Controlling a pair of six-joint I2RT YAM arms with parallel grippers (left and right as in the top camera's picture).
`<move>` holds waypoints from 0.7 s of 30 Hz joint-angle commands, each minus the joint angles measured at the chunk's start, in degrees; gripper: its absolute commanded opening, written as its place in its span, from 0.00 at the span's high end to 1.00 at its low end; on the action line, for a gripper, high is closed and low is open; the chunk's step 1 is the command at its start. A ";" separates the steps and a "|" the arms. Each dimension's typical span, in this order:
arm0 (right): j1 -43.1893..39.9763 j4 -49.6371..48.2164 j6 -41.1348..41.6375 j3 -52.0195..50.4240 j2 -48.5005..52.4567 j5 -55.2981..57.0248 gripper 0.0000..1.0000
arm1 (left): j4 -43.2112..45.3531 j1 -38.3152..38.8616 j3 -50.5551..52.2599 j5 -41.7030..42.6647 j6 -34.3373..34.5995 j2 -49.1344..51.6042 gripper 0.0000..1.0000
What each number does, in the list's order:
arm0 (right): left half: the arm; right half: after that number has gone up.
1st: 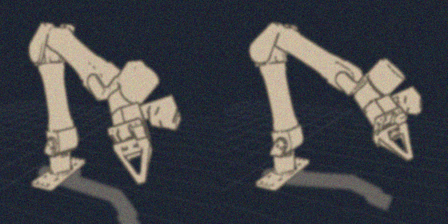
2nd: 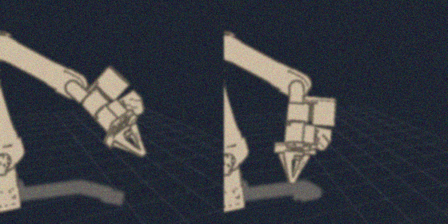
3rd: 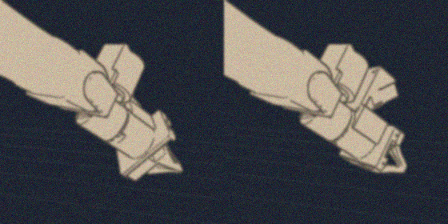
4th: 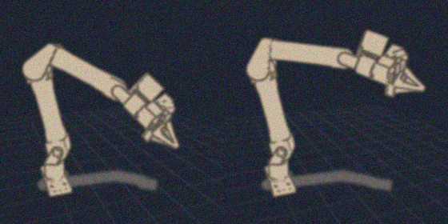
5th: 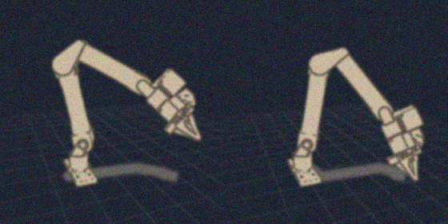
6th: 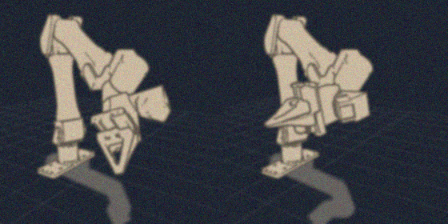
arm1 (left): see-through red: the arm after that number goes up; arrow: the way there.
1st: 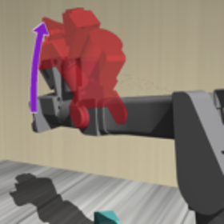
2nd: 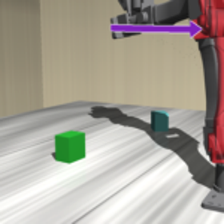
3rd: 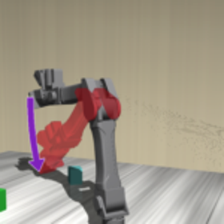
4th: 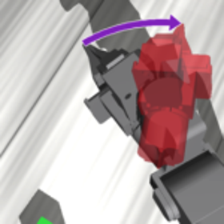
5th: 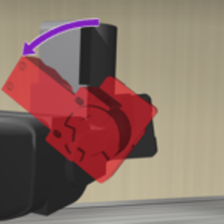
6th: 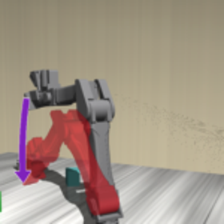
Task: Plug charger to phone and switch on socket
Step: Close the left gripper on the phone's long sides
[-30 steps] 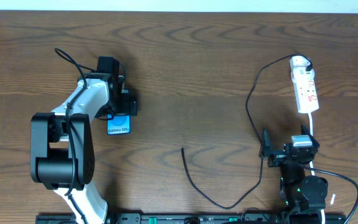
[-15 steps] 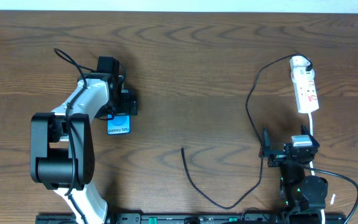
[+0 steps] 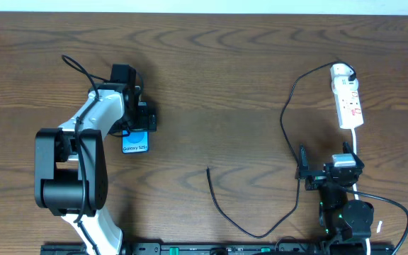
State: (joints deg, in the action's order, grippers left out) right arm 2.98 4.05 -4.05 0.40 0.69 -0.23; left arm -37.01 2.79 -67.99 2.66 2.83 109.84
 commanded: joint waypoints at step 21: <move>0.48 0.26 -0.72 -0.11 -0.35 -0.11 0.01 | -0.11 -0.13 0.28 -0.13 0.46 3.23 0.02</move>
